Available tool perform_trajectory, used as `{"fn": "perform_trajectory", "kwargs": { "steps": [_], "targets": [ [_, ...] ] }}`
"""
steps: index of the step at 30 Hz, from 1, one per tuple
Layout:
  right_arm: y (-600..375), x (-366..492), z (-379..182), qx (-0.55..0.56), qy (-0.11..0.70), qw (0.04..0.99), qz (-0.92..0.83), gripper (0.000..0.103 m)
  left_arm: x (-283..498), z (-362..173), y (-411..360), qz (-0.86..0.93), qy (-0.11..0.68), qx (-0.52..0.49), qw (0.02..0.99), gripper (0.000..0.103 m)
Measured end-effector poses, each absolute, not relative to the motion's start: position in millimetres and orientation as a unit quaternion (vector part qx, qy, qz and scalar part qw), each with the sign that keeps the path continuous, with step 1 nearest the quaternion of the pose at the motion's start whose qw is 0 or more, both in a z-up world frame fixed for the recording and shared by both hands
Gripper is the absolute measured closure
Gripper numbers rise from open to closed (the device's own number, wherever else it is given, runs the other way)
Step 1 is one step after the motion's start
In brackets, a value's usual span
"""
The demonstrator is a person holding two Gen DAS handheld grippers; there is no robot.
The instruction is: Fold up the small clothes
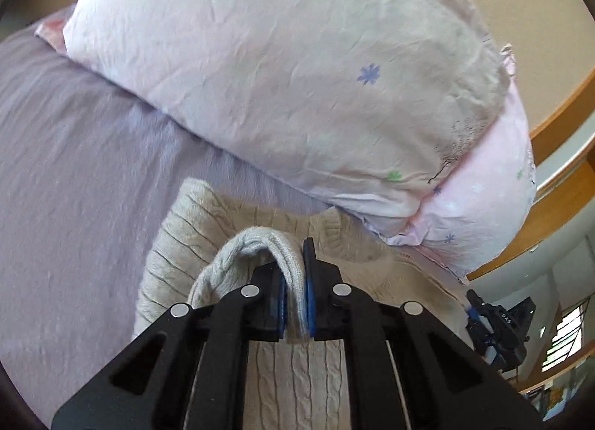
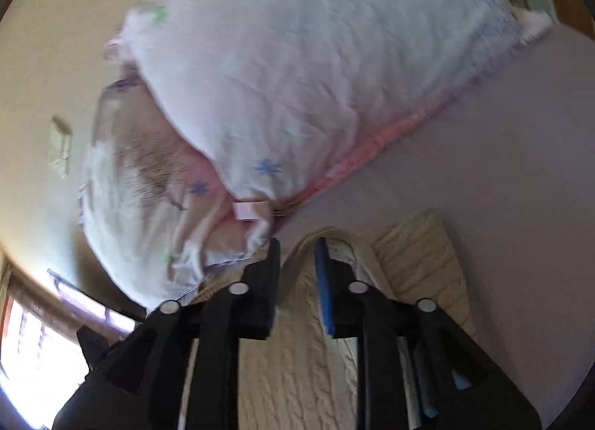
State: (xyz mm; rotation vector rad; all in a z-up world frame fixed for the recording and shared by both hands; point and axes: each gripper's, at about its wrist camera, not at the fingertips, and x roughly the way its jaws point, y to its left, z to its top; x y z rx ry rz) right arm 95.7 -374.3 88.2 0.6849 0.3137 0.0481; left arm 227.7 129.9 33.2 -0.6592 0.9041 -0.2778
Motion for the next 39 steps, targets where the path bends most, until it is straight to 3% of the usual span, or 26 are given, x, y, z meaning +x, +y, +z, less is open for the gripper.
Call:
{"fn": "perform_trajectory", "kwargs": {
  "steps": [1,2,3,4,5,9,11,13,17,24,25,27,32,36,39],
  "targets": [
    [-378,94,83,0.343,0.148,0.928,0.012,0.034,226,34,129,-0.141,0.427,-0.315,0.836,0.086],
    [-379,87,78,0.341,0.128,0.931,0.014,0.028,222,37,132,-0.147,0.423,-0.308,0.840,0.073],
    [-378,79,77,0.331,0.110,0.937,0.010,0.019,216,43,135,-0.149,0.418,-0.299,0.845,0.034],
    [-378,72,77,0.318,0.092,0.944,0.004,0.014,209,49,140,-0.145,0.407,-0.295,0.852,0.003],
    [-378,64,78,0.307,0.073,0.949,0.006,0.012,200,55,148,-0.140,0.393,-0.296,0.859,0.001],
    [-378,51,85,0.289,0.037,0.955,0.049,0.006,184,57,181,-0.129,0.398,-0.291,0.860,0.002],
    [-376,50,89,0.279,0.033,0.958,0.049,0.006,185,40,193,-0.120,0.427,-0.297,0.846,0.009],
    [-375,51,90,0.279,0.037,0.958,0.056,0.006,187,18,200,-0.122,0.454,-0.320,0.822,0.024],
    [-371,56,90,0.282,0.050,0.956,0.064,0.006,183,-3,208,-0.153,0.446,-0.371,0.800,0.028],
    [-373,55,89,0.300,0.049,0.948,0.093,0.006,181,-5,175,-0.179,0.442,-0.362,0.801,0.037],
    [-374,55,89,0.305,0.049,0.946,0.100,0.006,181,-8,175,-0.182,0.446,-0.376,0.792,0.056],
    [-376,53,90,0.312,0.043,0.943,0.110,0.006,182,-20,175,-0.185,0.456,-0.435,0.754,0.083],
    [-389,31,96,0.334,0.005,0.935,0.121,0.006,188,26,126,-0.229,0.423,-0.423,0.768,0.087],
    [-397,15,101,0.329,-0.028,0.939,0.097,0.006,205,68,29,-0.339,0.393,-0.425,0.742,0.087],
    [-403,16,102,0.327,-0.023,0.941,0.079,0.006,224,66,-63,-0.414,0.391,-0.458,0.682,0.086]
  ]
}}
